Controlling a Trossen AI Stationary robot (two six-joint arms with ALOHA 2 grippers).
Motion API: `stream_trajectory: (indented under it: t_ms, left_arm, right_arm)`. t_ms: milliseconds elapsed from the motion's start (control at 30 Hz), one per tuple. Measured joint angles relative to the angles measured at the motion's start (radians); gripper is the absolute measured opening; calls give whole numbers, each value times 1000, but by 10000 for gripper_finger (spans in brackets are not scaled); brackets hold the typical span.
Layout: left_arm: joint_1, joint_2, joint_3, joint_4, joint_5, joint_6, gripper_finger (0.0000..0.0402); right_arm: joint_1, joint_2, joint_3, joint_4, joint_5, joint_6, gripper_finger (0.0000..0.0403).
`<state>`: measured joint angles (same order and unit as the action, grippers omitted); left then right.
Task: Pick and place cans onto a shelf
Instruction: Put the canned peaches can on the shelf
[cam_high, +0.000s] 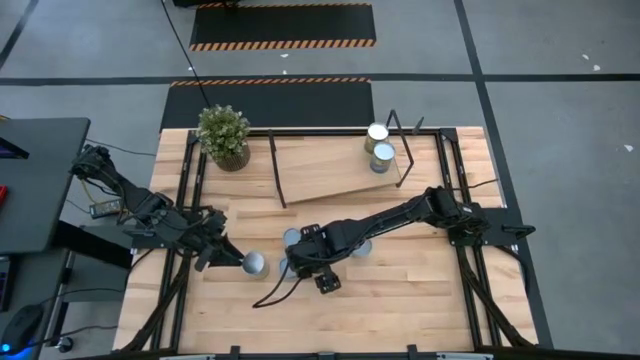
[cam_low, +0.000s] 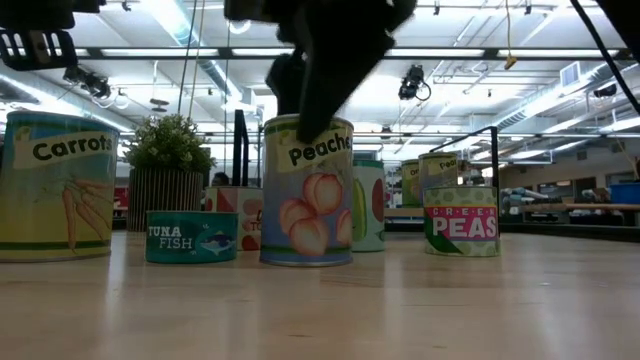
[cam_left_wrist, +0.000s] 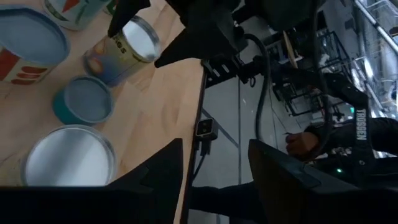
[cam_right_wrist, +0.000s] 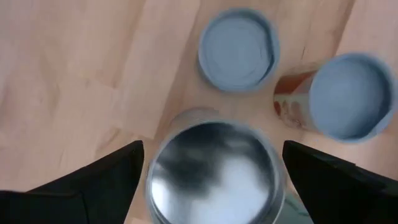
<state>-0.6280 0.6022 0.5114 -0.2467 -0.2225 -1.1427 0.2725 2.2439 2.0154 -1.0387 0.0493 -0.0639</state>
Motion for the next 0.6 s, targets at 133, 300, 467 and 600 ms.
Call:
stream_trajectory:
  t_ms: [133,300,467,600]
  left_arm:
    - [0,0,0,-8,-27,1,187]
    - [1,0,0,-15,-50,2,187]
    - [-2,1,0,-14,-54,2,187]
    - [-12,1,0,-14,-54,19,187]
  right_arm:
    - [-6,9,1,10,0,0,369]
    - [-8,17,-1,5,-22,5,329]
    - [-19,12,0,6,-23,51,316]
    - [-34,-8,5,-20,-31,125,329]
